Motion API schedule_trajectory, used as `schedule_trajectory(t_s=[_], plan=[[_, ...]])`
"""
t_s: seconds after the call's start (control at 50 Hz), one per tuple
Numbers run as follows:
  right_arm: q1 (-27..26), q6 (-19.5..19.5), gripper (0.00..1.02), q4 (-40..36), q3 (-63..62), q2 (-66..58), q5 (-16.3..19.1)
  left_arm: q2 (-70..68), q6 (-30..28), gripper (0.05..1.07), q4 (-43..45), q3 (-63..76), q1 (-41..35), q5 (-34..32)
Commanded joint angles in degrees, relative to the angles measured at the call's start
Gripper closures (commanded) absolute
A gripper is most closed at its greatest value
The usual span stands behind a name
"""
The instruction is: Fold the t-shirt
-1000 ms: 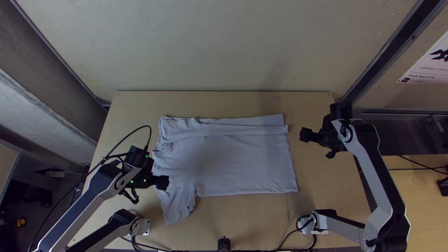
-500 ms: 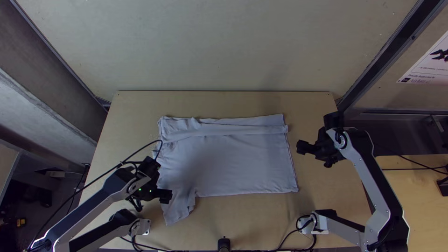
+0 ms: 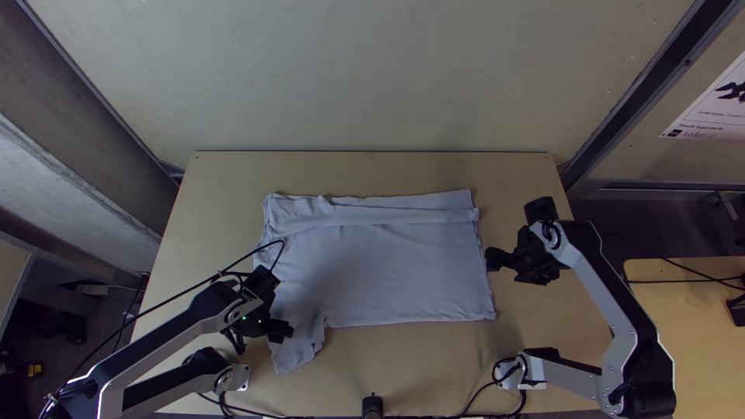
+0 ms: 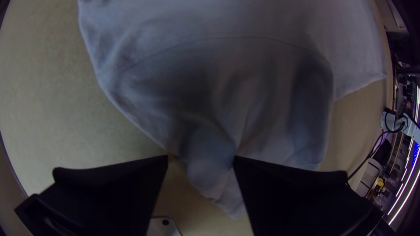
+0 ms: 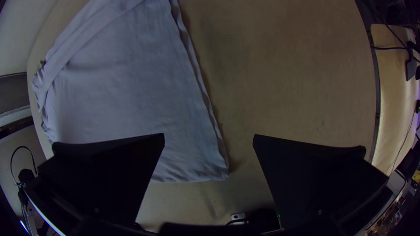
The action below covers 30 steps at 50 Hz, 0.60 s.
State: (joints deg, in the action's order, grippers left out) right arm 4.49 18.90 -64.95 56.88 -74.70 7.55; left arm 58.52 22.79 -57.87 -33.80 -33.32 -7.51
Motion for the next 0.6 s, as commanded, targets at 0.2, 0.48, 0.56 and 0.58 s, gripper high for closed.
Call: schedule_trajectory(t_s=[0.2,0.48,0.56,0.58], plan=[[-0.10,-1.32,0.10,0.08,-5.03,-0.89,0.27,-0.51,0.77,1.04,-0.23,1.11,-1.57,-3.39],[2.98,-1.58,0.13,-0.44,-10.21,-2.74,0.27,-1.48,0.68,1.04,-0.14,0.93,-0.69,-3.39],[4.39,-2.11,0.13,-1.23,-11.44,-4.23,0.27,-1.57,0.68,1.04,-0.05,0.93,-0.52,-3.39],[4.56,-2.11,0.13,-1.23,-11.71,-4.76,0.27,-1.66,0.68,1.04,-0.05,0.93,-0.52,-3.39]])
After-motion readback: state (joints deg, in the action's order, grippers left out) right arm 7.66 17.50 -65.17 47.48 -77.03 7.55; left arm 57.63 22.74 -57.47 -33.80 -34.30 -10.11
